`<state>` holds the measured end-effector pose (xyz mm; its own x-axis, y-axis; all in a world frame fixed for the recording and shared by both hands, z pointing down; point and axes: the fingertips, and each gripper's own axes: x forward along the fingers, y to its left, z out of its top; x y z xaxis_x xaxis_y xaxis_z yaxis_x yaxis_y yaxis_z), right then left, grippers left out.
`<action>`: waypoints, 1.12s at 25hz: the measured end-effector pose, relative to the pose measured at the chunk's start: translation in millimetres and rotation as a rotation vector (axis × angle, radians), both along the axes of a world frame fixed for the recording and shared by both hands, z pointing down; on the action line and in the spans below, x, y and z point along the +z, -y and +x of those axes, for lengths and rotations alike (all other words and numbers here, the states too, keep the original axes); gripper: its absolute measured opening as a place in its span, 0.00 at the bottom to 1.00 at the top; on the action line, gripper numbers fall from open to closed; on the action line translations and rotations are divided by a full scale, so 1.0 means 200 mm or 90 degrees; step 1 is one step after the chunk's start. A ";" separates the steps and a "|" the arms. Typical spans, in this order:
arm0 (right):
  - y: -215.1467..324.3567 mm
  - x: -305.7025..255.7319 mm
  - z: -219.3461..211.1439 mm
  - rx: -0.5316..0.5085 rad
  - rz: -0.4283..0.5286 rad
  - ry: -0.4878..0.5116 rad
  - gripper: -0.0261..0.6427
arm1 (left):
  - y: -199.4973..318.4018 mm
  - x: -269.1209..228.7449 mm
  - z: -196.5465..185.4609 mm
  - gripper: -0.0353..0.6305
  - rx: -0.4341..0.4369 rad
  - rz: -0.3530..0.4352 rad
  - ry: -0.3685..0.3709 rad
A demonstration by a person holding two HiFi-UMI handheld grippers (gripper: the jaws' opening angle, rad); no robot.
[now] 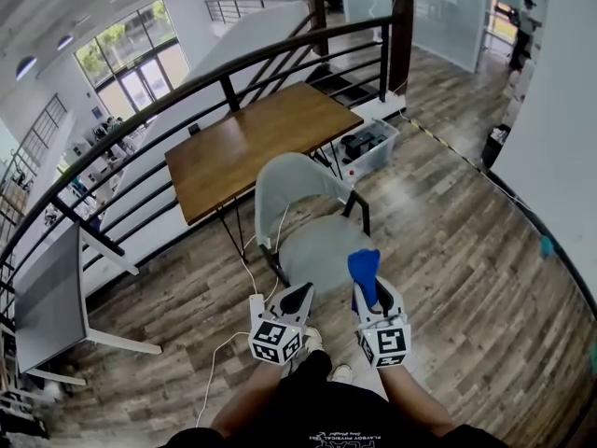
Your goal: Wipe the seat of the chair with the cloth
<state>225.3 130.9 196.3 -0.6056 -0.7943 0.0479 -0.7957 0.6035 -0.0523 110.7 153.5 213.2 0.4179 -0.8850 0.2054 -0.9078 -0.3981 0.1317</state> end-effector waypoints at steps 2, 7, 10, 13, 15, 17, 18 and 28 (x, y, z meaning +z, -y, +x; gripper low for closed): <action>0.06 0.01 -0.02 -0.005 -0.004 -0.005 0.23 | 0.07 0.00 -0.02 0.06 -0.002 0.001 0.000; 0.21 -0.01 -0.12 -0.020 -0.004 -0.011 0.23 | 0.24 -0.02 -0.12 0.06 -0.011 0.007 -0.001; 0.32 -0.02 -0.17 -0.018 -0.001 -0.013 0.23 | 0.34 -0.03 -0.17 0.06 -0.014 0.006 0.000; 0.43 -0.03 -0.23 -0.012 -0.002 -0.015 0.23 | 0.44 -0.03 -0.23 0.06 -0.015 0.002 0.001; 0.49 -0.04 -0.28 -0.012 -0.004 -0.014 0.23 | 0.51 -0.03 -0.29 0.06 -0.016 0.000 -0.001; 0.56 -0.04 -0.33 -0.012 -0.005 -0.016 0.23 | 0.58 -0.03 -0.34 0.06 -0.014 -0.001 -0.002; 0.59 -0.04 -0.36 -0.012 -0.007 -0.017 0.23 | 0.61 -0.03 -0.36 0.06 -0.012 0.000 -0.003; 0.79 -0.03 -0.62 -0.026 -0.011 -0.049 0.23 | 0.81 -0.03 -0.60 0.06 -0.014 0.008 -0.021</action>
<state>100.7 -27.5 190.4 -0.6312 -0.7679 0.1092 -0.7728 0.6347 -0.0035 -10.1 -8.8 208.2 0.4039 -0.8969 0.1801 -0.9120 -0.3793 0.1564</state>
